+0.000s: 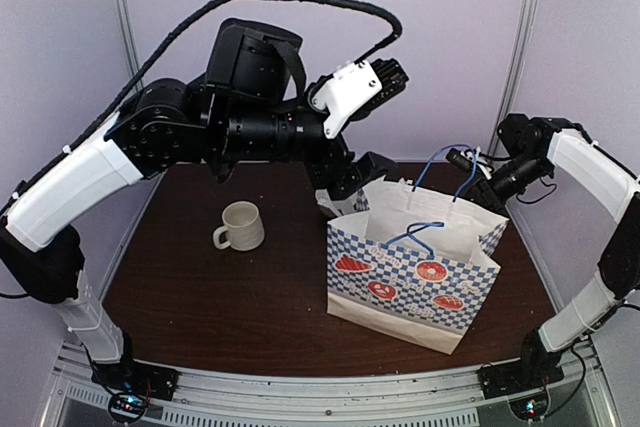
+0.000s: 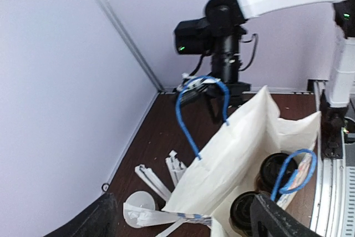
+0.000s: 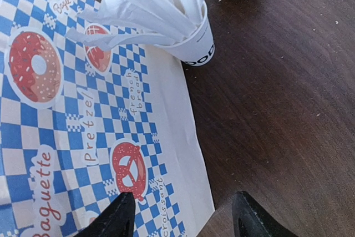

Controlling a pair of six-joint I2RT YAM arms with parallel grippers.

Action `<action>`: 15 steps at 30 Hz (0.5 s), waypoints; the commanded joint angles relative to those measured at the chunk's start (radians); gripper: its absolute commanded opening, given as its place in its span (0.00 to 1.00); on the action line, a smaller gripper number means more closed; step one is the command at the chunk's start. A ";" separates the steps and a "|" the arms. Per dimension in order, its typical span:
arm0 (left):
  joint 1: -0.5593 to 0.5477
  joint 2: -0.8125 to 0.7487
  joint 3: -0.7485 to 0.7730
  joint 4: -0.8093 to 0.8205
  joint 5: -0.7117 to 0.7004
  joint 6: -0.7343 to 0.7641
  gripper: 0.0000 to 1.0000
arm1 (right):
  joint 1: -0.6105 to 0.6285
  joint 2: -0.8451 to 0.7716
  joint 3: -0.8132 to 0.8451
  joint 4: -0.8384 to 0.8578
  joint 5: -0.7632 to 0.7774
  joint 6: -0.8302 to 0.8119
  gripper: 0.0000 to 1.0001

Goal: Pack the takeout coffee

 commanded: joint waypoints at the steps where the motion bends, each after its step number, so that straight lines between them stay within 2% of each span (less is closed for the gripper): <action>1: 0.107 0.009 -0.071 0.046 -0.114 -0.135 0.83 | -0.029 0.000 0.053 0.018 0.032 0.047 0.64; 4: 0.183 -0.001 -0.107 0.007 -0.117 -0.237 0.75 | -0.053 -0.007 0.078 -0.003 0.041 0.054 0.64; 7: 0.271 -0.047 -0.203 0.023 -0.058 -0.345 0.70 | -0.091 -0.026 0.087 -0.004 0.055 0.070 0.64; 12: 0.448 -0.116 -0.434 0.139 0.216 -0.544 0.61 | -0.167 -0.056 0.055 0.022 0.093 0.104 0.64; 15: 0.514 -0.114 -0.526 0.227 0.360 -0.642 0.57 | -0.216 -0.080 0.032 0.049 0.101 0.131 0.64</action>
